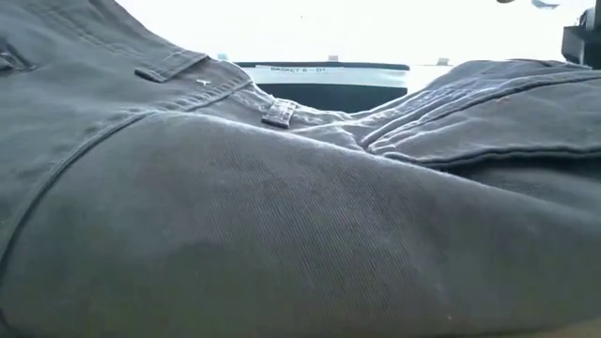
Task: Sort clothes
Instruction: Fold the dark grey short
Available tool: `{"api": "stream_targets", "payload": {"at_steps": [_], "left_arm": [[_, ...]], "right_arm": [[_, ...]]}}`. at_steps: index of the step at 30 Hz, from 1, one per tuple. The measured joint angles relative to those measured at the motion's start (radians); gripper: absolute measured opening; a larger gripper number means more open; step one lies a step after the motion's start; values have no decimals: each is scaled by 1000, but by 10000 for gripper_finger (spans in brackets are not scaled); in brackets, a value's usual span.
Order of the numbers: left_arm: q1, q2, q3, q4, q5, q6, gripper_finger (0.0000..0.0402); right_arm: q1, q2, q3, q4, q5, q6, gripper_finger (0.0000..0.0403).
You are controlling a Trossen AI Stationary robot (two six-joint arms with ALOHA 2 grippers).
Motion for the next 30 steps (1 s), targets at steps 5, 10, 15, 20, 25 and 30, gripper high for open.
{"api": "stream_targets", "payload": {"at_steps": [5,10,15,20,25,30], "left_arm": [[0,0,0,11,11,-9,0],[-1,0,0,11,7,-17,0],[0,0,0,11,-3,-19,0],[0,0,0,10,-5,-18,0],[0,0,0,9,-23,-24,0],[0,0,0,7,-72,-48,0]], "right_arm": [[23,-45,-47,-25,89,32,259],[32,-75,-122,127,116,18,259],[1,-72,-218,376,111,14,259],[-26,-72,-216,374,145,-51,259],[-63,-72,-216,360,146,-48,249],[-89,-72,-216,416,116,-99,142]]}}
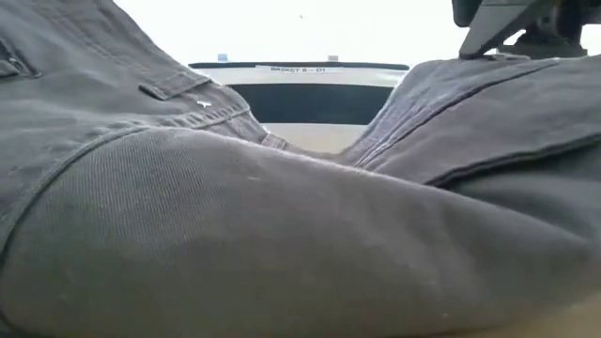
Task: Sort clothes
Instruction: Fold the dark grey short
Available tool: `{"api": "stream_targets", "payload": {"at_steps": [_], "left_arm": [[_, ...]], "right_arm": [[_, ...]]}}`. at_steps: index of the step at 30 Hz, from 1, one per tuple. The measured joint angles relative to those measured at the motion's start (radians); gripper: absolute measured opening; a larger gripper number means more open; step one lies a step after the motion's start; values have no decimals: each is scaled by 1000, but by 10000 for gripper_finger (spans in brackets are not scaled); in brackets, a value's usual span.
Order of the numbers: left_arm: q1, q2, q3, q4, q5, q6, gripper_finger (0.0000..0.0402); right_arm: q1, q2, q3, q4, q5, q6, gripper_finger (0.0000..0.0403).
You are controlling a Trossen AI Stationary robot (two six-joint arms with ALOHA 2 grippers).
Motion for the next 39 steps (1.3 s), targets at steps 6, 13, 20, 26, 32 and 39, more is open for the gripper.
{"api": "stream_targets", "payload": {"at_steps": [6,13,20,26,32,39], "left_arm": [[0,0,0,0,-84,-52,0],[0,-99,0,0,-295,-171,0],[7,-289,1,116,-671,-165,0],[152,-370,1,673,-680,424,0],[350,-349,1,1242,-546,1012,0],[502,-302,1,1327,-345,1050,0]], "right_arm": [[-38,-3,1,117,-36,-71,20],[-145,-154,2,194,65,-88,9],[-237,-371,2,291,380,-181,4],[-276,-357,137,421,443,-435,2],[-321,-175,458,213,432,-531,1],[-374,83,898,-78,315,-605,1]]}}
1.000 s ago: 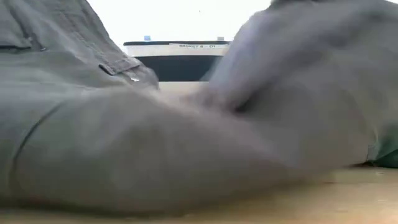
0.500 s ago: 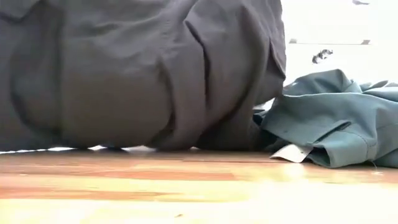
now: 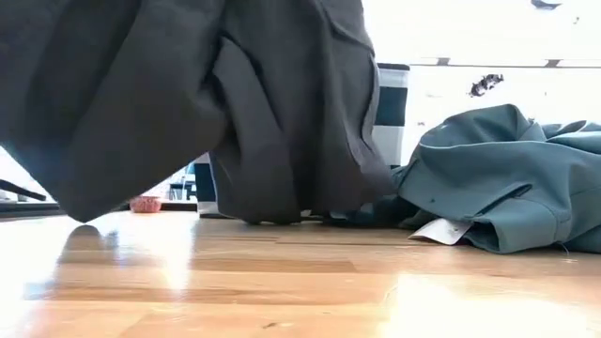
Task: Sort clothes
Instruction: Fold the dark grey short
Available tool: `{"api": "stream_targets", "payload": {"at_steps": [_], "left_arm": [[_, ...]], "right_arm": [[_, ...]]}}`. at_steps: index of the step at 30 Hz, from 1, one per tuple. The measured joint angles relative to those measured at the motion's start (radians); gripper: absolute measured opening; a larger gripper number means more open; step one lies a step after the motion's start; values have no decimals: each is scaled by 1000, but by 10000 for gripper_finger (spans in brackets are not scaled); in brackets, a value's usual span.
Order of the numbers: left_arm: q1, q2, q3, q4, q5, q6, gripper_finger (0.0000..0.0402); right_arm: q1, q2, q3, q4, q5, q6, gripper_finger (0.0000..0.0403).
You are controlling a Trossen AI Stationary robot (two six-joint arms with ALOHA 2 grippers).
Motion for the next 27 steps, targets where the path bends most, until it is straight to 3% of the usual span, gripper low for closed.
{"api": "stream_targets", "payload": {"at_steps": [6,13,21,27], "left_arm": [[55,32,0,-7,75,-24,0],[83,29,0,-32,75,-16,0],[86,28,0,-28,58,18,0],[101,28,0,-28,56,22,0]], "right_arm": [[-29,178,321,-185,-61,-51,1],[-41,317,525,-241,-133,-78,4],[-45,340,567,-219,-219,-176,10],[-62,340,575,-217,-284,-180,42]]}}
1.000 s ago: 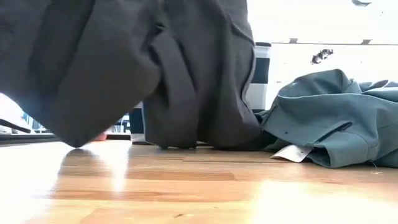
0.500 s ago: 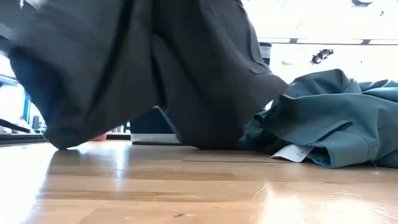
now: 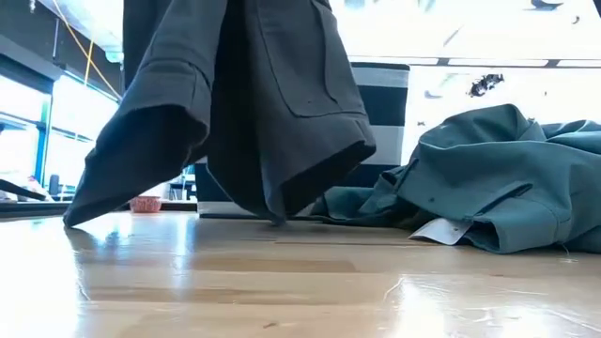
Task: Sort clothes
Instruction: Fold the dark grey short
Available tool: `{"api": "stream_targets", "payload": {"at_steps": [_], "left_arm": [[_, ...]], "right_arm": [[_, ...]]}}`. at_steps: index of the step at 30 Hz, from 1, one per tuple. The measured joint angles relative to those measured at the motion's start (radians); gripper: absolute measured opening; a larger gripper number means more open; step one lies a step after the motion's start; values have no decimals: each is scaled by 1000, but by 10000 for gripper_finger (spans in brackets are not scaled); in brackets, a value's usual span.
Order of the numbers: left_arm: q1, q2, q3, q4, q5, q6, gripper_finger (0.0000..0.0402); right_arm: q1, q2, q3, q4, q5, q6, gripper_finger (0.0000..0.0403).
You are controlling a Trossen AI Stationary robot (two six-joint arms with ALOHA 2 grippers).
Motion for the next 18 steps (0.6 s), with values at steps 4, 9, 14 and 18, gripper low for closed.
{"api": "stream_targets", "payload": {"at_steps": [4,9,14,18], "left_arm": [[10,0,0,2,8,0,0],[21,1,0,2,23,0,0],[21,1,0,4,27,0,0],[21,1,0,5,27,0,0]], "right_arm": [[-21,0,2,-25,-80,16,82],[-29,0,2,-47,-83,16,135],[-29,0,2,-53,-84,-7,170],[-29,-1,2,-53,-86,-32,186]]}}
